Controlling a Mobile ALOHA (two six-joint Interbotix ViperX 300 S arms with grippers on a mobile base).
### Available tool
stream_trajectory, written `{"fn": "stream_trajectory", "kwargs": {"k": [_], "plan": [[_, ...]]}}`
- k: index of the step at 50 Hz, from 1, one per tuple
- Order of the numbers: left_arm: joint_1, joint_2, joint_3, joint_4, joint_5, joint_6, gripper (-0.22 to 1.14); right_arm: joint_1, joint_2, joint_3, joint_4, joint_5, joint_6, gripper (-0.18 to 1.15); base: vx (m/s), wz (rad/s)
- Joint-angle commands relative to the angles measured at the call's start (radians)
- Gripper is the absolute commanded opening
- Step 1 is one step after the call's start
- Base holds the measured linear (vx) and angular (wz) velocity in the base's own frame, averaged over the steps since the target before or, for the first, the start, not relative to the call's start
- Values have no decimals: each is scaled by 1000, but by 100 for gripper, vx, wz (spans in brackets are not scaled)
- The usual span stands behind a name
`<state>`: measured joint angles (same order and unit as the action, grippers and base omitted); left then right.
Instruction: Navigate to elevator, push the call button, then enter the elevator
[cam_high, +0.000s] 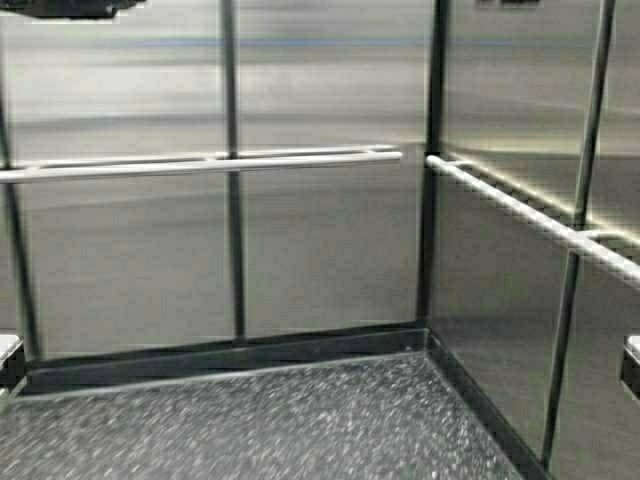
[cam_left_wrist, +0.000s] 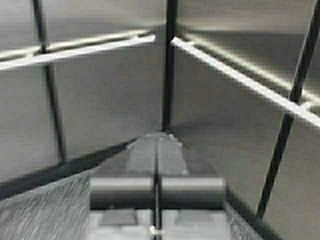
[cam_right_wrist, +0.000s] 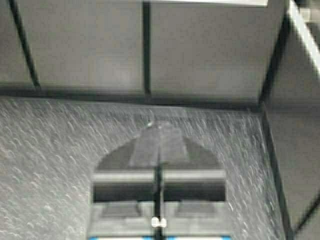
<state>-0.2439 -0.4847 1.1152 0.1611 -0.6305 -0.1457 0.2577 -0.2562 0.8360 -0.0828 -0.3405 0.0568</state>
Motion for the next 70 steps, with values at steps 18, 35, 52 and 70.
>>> {"fn": "stream_trajectory", "kwargs": {"k": [18, 35, 52, 70], "plan": [[-5, -8, -25, 3, -14, -11, 3, 31, -6, -3, -5, -64, -2, 6, 45, 3], [-5, -6, -12, 3, -18, -17, 3, 64, 12, 55, -6, -103, -5, 6, 43, 4], [-8, 8, -8, 2, -21, -6, 3, 120, 41, 8, -6, -104, -3, 6, 36, 20], [-9, 29, -2, 2, -20, -6, 3, 124, 40, 11, -6, -106, -3, 6, 33, 49]]}}
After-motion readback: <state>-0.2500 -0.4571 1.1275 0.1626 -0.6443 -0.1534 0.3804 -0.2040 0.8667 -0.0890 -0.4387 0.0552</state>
